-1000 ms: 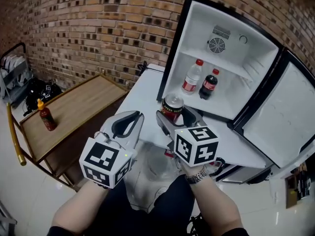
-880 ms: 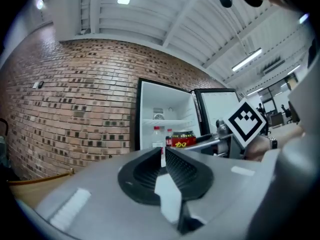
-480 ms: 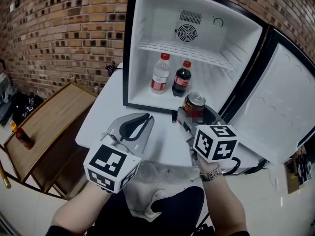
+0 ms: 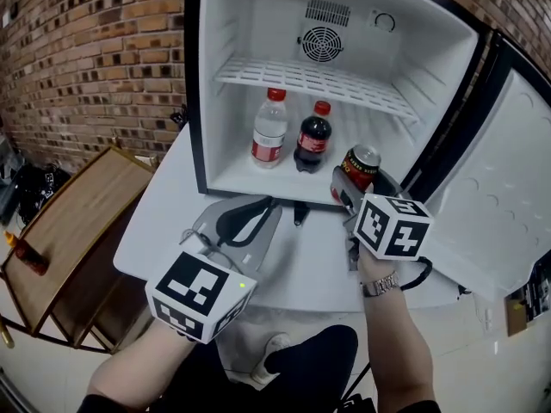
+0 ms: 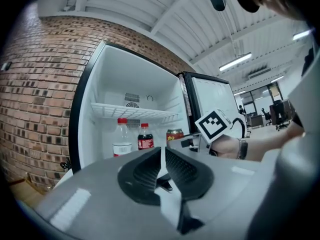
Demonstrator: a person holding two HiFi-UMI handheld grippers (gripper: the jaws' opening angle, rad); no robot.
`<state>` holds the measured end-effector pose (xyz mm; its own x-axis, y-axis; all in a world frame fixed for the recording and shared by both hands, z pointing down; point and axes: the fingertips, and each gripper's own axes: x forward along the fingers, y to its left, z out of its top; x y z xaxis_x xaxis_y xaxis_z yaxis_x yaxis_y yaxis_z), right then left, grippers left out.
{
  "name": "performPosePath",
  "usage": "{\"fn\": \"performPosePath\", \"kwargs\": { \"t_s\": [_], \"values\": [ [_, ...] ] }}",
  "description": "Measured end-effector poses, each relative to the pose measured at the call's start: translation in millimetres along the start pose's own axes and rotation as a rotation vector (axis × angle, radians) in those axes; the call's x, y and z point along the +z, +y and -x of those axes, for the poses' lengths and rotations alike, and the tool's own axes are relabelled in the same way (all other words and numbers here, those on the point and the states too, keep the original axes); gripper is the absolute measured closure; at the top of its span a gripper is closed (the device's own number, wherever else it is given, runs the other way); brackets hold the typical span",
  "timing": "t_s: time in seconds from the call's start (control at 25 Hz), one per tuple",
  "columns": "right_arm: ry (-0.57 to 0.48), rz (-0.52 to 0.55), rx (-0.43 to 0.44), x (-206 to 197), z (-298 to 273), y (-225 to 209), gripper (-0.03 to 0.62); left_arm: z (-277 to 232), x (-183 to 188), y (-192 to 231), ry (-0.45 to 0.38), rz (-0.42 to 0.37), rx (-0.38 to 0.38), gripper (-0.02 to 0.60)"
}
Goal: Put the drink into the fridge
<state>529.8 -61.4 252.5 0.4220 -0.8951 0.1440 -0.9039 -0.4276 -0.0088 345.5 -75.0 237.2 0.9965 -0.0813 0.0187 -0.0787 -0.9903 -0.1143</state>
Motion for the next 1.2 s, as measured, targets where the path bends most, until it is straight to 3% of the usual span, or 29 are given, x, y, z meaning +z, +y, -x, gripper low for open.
{"fn": "performPosePath", "kwargs": {
  "t_s": [0.68, 1.2],
  "values": [
    [0.029, 0.008, -0.058, -1, -71, -34, 0.273, -18, 2, 42, -0.001, 0.023, 0.042, 0.565],
    [0.002, 0.039, -0.092, -5, -63, -33, 0.269, -12, -3, 49, -0.005, 0.032, 0.054, 0.565]
  ]
}}
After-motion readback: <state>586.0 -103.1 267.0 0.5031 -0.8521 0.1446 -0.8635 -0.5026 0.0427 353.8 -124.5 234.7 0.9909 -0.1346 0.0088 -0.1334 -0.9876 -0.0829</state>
